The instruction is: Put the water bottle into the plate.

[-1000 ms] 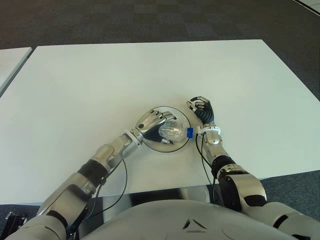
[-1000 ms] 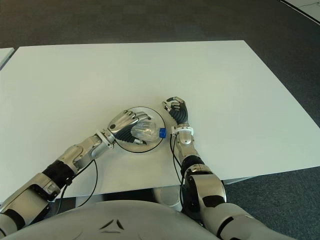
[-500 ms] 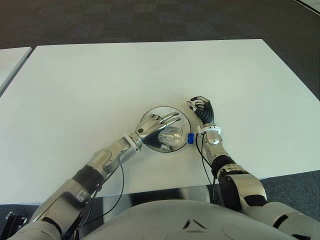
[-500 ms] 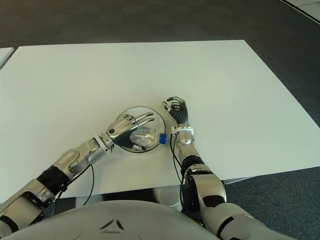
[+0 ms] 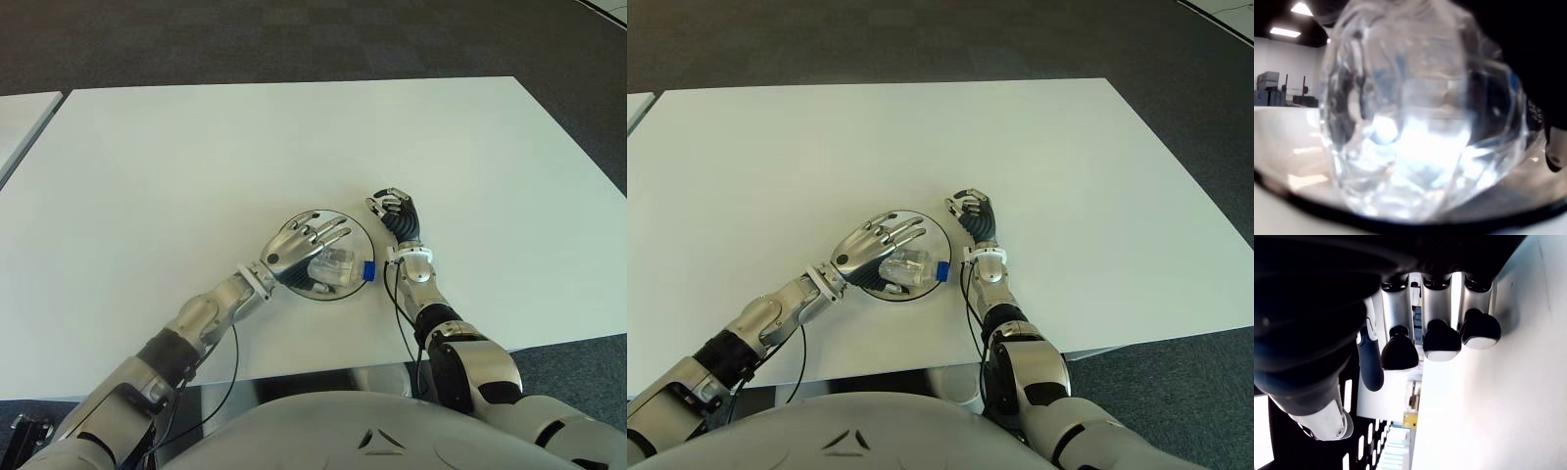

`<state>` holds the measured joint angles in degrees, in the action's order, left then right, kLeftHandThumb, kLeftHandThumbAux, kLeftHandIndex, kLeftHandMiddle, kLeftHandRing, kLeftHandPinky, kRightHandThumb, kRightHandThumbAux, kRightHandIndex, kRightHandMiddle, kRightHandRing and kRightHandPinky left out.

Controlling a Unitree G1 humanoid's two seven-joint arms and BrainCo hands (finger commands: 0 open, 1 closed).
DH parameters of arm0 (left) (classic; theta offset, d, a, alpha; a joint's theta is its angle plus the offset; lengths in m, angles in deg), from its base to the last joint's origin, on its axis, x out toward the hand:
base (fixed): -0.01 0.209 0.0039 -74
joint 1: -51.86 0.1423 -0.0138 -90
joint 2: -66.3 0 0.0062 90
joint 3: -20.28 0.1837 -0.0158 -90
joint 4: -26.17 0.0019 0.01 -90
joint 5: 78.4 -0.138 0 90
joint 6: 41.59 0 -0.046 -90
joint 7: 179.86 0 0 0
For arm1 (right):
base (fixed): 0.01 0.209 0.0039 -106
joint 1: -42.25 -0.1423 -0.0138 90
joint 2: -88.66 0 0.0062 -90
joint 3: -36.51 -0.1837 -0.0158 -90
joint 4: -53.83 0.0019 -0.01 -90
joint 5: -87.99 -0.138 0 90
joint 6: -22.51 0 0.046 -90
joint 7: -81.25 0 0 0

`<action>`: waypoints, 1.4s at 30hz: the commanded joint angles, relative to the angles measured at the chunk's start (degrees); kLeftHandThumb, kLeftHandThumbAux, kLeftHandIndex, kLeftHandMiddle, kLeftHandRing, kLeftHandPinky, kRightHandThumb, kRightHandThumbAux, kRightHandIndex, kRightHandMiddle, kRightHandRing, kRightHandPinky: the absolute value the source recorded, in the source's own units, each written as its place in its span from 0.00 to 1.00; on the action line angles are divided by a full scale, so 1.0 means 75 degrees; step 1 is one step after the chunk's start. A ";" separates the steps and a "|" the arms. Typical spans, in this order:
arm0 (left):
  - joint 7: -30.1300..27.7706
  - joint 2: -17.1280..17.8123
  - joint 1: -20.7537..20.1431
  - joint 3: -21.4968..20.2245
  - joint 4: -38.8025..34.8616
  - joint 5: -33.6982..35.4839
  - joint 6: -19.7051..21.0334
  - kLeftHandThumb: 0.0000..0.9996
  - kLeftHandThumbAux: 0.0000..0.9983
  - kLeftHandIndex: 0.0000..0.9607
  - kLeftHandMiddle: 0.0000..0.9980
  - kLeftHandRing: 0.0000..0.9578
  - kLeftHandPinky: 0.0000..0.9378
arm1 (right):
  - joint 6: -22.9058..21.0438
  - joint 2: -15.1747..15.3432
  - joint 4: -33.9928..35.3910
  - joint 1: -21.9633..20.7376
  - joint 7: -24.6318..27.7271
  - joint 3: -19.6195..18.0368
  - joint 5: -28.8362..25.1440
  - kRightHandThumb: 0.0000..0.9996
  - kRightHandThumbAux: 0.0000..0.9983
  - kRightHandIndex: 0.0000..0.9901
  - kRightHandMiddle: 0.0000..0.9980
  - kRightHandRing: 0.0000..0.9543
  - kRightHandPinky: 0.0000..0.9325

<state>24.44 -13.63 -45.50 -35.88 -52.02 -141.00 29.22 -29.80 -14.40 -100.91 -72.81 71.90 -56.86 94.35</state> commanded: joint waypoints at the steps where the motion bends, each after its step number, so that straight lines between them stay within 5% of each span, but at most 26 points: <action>1: 0.0356 -0.0032 0.0173 -0.0022 -0.0304 -0.0436 0.0476 0.15 0.41 0.00 0.00 0.00 0.00 | -0.0411 -0.0042 -0.0297 0.0384 -0.0034 0.0005 -0.0020 0.74 0.71 0.44 0.88 0.91 0.95; 18: 0.0975 -0.0540 0.0678 -0.0156 -0.0805 -0.0994 0.2126 0.18 0.30 0.00 0.00 0.00 0.00 | -0.0358 -0.0045 -0.0254 0.0398 -0.0120 0.0039 0.0019 0.74 0.71 0.44 0.89 0.92 0.95; 28: 0.0181 -0.0919 0.1086 -0.0296 -0.1259 -0.0945 0.3148 0.17 0.24 0.00 0.00 0.00 0.00 | -0.0357 -0.0028 -0.0261 0.0393 -0.0166 0.0075 0.0048 0.74 0.71 0.44 0.89 0.93 0.95; 42: 0.1990 -0.1498 0.1201 -0.0552 -0.0816 -0.0425 0.3105 0.20 0.21 0.00 0.00 0.00 0.00 | -0.0375 -0.0058 -0.0268 0.0377 -0.0078 0.0004 -0.0058 0.74 0.71 0.44 0.89 0.93 0.95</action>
<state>35.55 -23.86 -36.87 -39.44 -60.27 -144.79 52.24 -29.79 -14.41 -100.91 -72.79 70.94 -56.72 94.41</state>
